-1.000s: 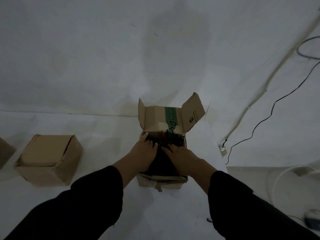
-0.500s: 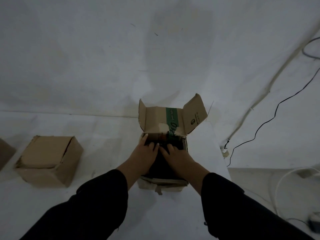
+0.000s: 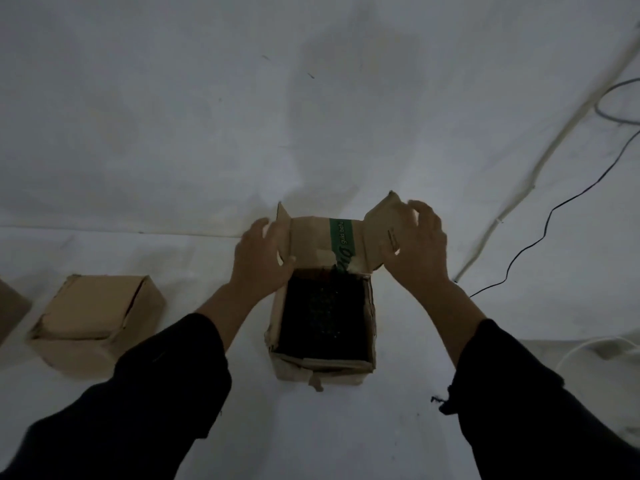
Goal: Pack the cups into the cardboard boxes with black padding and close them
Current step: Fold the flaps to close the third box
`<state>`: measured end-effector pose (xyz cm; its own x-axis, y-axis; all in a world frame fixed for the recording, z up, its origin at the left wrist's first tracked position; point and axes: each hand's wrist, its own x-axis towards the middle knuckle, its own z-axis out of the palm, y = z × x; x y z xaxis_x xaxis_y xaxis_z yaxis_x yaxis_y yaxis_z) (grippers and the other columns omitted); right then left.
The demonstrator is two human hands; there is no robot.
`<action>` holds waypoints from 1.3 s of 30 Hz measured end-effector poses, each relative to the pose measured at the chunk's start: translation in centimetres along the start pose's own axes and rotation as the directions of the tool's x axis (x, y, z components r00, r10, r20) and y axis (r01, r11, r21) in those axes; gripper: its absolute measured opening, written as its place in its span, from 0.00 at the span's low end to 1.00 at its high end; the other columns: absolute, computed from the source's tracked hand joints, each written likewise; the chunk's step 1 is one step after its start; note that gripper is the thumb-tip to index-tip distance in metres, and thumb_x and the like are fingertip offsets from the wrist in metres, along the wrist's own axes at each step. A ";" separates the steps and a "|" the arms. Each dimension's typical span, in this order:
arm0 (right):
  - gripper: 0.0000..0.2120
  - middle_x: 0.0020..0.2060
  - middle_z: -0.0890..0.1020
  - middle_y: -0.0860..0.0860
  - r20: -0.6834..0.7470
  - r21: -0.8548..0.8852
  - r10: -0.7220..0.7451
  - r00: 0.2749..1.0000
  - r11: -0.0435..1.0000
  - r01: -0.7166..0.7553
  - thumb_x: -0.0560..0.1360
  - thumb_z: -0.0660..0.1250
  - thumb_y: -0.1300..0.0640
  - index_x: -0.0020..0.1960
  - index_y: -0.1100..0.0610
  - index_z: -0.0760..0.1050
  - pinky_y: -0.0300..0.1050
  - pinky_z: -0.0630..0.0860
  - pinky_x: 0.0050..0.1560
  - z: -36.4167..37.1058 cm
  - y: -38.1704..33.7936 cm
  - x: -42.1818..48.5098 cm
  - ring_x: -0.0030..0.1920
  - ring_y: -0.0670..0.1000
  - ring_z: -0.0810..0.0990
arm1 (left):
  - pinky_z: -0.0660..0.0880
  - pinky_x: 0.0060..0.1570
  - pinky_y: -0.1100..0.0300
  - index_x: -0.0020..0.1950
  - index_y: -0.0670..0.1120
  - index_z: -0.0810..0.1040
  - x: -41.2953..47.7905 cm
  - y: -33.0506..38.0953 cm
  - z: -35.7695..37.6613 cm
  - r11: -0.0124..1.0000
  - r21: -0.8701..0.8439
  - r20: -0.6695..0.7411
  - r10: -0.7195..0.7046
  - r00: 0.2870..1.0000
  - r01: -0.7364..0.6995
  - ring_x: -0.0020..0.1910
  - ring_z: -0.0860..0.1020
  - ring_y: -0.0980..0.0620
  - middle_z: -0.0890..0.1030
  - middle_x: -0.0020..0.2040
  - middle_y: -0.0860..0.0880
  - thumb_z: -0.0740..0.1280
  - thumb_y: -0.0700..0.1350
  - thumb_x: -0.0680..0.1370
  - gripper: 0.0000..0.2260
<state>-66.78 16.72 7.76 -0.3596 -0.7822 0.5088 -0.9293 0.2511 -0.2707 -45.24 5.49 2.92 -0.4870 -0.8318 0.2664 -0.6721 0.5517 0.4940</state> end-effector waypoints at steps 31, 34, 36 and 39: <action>0.22 0.49 0.73 0.55 0.288 0.241 0.230 0.930 0.922 -0.302 0.67 0.73 0.59 0.58 0.62 0.72 0.42 0.71 0.40 4.6 0.1 -13.6 0.49 0.56 0.75 | 0.75 0.53 0.49 0.62 0.46 0.72 -7.2 -0.6 3.1 0.926 -0.378 -0.069 -0.060 0.996 0.029 0.55 0.76 0.42 0.78 0.56 0.44 0.63 0.43 0.66 0.23; 0.23 0.48 0.71 0.53 0.298 0.235 0.210 0.931 0.929 -0.285 0.67 0.72 0.56 0.58 0.61 0.71 0.43 0.70 0.39 4.6 -0.2 -13.4 0.51 0.57 0.74 | 0.73 0.52 0.52 0.60 0.51 0.68 -7.6 -0.7 3.0 0.959 -0.268 -0.105 0.064 0.992 -0.090 0.53 0.78 0.40 0.80 0.55 0.44 0.59 0.50 0.68 0.20; 0.31 0.53 0.68 0.50 0.320 0.300 0.234 0.918 0.894 -0.333 0.66 0.76 0.54 0.63 0.60 0.67 0.43 0.71 0.45 4.0 -0.5 -13.1 0.57 0.53 0.72 | 0.75 0.51 0.50 0.59 0.52 0.67 -7.4 -0.8 2.8 0.965 -0.237 -0.086 0.096 0.992 -0.114 0.53 0.79 0.40 0.81 0.54 0.45 0.59 0.52 0.69 0.19; 0.50 0.67 0.62 0.47 0.315 0.490 0.244 0.917 0.786 -0.377 0.63 0.79 0.50 0.75 0.54 0.53 0.46 0.70 0.59 2.5 -0.9 -12.3 0.65 0.46 0.66 | 0.77 0.50 0.46 0.60 0.52 0.66 -7.2 -1.1 2.7 0.976 -0.176 -0.039 0.121 0.992 -0.126 0.55 0.79 0.40 0.80 0.56 0.46 0.58 0.55 0.69 0.21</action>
<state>-61.30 24.63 -0.29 -0.5304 -0.8355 0.1433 -0.5536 0.2133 -0.8050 -42.56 11.02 -1.79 -0.5425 -0.7607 0.3565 -0.4967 0.6327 0.5941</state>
